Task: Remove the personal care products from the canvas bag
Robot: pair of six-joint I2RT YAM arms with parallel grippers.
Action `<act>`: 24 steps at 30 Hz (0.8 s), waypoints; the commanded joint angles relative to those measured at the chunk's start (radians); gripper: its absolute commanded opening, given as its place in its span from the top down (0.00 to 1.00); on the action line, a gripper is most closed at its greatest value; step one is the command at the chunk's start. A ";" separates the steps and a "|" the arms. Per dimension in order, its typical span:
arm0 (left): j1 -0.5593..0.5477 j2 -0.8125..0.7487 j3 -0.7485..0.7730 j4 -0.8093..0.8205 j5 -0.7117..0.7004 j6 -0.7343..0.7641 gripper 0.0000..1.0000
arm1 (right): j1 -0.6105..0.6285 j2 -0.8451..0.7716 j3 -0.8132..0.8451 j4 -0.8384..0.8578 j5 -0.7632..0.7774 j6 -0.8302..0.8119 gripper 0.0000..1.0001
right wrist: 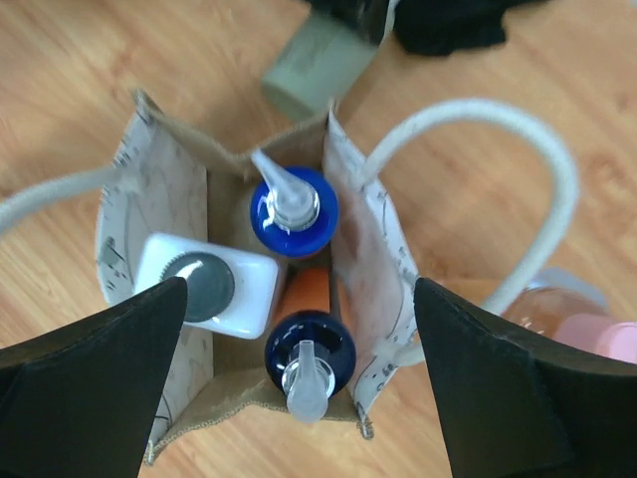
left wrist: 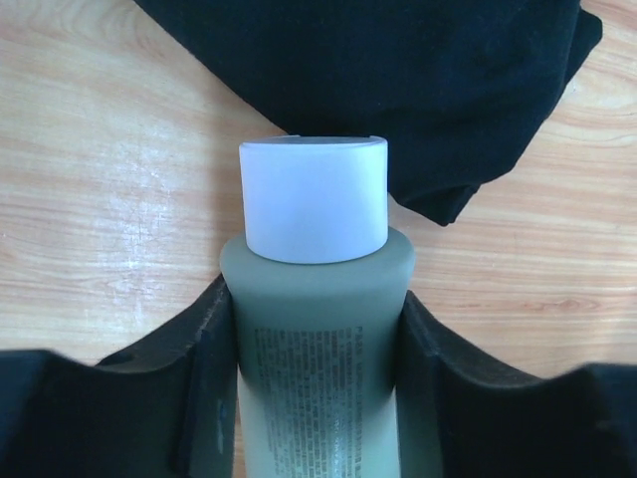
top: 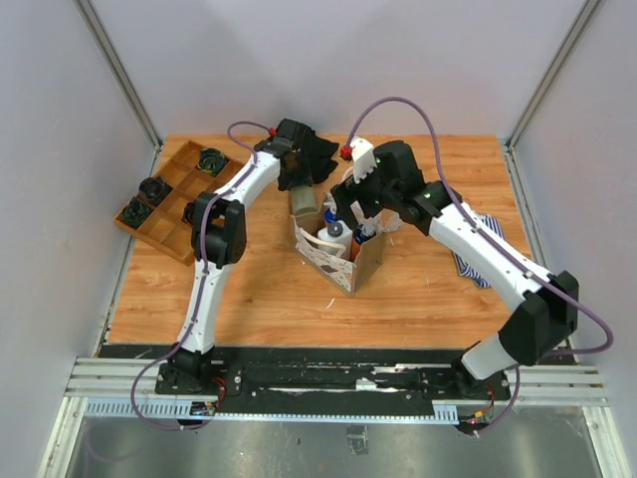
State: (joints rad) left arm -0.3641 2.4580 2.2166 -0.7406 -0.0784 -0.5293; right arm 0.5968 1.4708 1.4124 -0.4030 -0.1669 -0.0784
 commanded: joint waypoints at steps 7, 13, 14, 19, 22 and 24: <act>-0.022 -0.122 -0.279 0.021 -0.056 0.002 0.99 | 0.011 0.169 0.061 -0.130 -0.041 0.003 0.10; -0.038 -0.353 -0.308 0.035 -0.324 0.016 0.99 | 0.011 0.238 0.076 -0.069 -0.087 0.026 0.10; -0.043 -0.387 -0.311 0.036 -0.355 0.018 0.99 | 0.011 0.250 0.082 -0.069 -0.087 0.033 0.10; -0.070 -0.580 -0.436 0.096 -0.486 0.008 0.99 | 0.009 0.309 0.110 -0.087 -0.090 0.057 0.24; -0.102 -0.733 -0.618 0.203 -0.560 -0.009 0.99 | 0.010 0.337 0.116 -0.090 -0.090 0.072 0.32; -0.129 -0.835 -0.761 0.298 -0.608 -0.014 1.00 | 0.010 0.359 0.127 -0.088 -0.090 0.078 0.33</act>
State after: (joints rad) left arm -0.4435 1.8175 1.6279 -0.6342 -0.5198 -0.5243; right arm 0.6006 1.8038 1.4910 -0.4614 -0.2466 -0.0257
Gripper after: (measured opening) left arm 0.630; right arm 0.687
